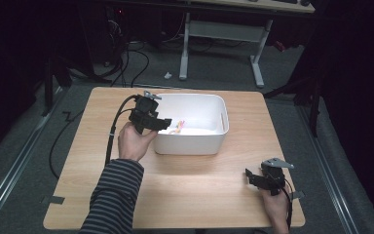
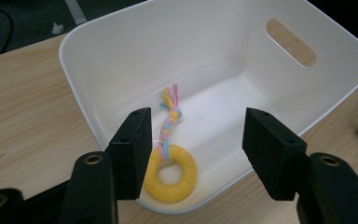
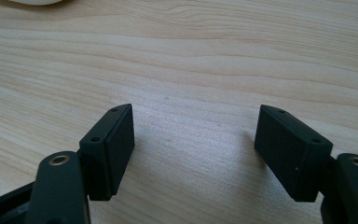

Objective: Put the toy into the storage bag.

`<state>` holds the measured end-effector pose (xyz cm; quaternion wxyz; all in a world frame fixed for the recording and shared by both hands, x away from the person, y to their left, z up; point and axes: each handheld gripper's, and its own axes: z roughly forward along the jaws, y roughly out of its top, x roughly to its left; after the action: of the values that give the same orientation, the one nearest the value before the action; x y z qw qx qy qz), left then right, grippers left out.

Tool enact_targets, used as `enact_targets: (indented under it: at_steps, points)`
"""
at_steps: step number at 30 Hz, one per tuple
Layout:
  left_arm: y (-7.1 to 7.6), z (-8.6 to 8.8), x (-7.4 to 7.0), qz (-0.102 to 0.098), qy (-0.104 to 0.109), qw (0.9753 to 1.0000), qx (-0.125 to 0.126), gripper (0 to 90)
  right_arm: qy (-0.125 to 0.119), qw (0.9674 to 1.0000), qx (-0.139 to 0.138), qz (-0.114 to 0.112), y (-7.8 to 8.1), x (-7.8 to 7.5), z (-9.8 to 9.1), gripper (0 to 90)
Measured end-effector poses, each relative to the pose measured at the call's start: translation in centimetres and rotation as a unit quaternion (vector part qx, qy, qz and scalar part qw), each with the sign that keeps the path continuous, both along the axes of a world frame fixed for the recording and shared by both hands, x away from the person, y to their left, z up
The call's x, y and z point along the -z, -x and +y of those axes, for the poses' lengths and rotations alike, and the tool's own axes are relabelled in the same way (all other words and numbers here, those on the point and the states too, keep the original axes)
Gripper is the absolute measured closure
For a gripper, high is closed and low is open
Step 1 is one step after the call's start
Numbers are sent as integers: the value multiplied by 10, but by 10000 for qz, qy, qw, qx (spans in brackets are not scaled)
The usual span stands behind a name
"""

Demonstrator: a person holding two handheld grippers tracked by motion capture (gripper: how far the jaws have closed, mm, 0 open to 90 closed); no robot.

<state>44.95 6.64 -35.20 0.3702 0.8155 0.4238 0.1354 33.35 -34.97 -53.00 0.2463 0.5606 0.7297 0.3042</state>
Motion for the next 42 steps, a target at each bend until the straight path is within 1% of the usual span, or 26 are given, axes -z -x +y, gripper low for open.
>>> enact_targets:
  at_steps: [3,6,14,21,24,30,34,38,40,42]
  points:
    - [4,6,-2,-78,38,9999,-60,419,3,10000,1,-1,0,0,0,289]
    - [7,12,-5,-156,29,9998,-130,411,1,10000,-4,-2,0,0,0,288]
    - [13,26,-8,-259,67,9992,-295,394,1,10000,-2,1,0,0,0,288]
    - [18,42,-9,-288,121,9984,-466,386,0,10000,-12,-1,0,0,0,288]
    - [21,48,-9,-317,188,9979,-542,385,-2,10000,-12,-1,0,0,0,288]
    - [27,61,-11,-376,237,9967,-678,382,1,10000,-12,-1,0,0,0,288]
    - [33,69,-10,-411,226,9961,-753,382,-2,10000,-11,1,0,0,0,288]
    - [36,77,-8,-410,280,9952,-839,382,-6,10000,-8,0,0,0,0,288]
    - [38,81,-8,-419,271,9948,-885,383,-3,10000,-7,0,0,0,0,288]
    - [41,86,-8,-433,316,9944,-911,382,-4,10000,-6,0,0,0,0,288]
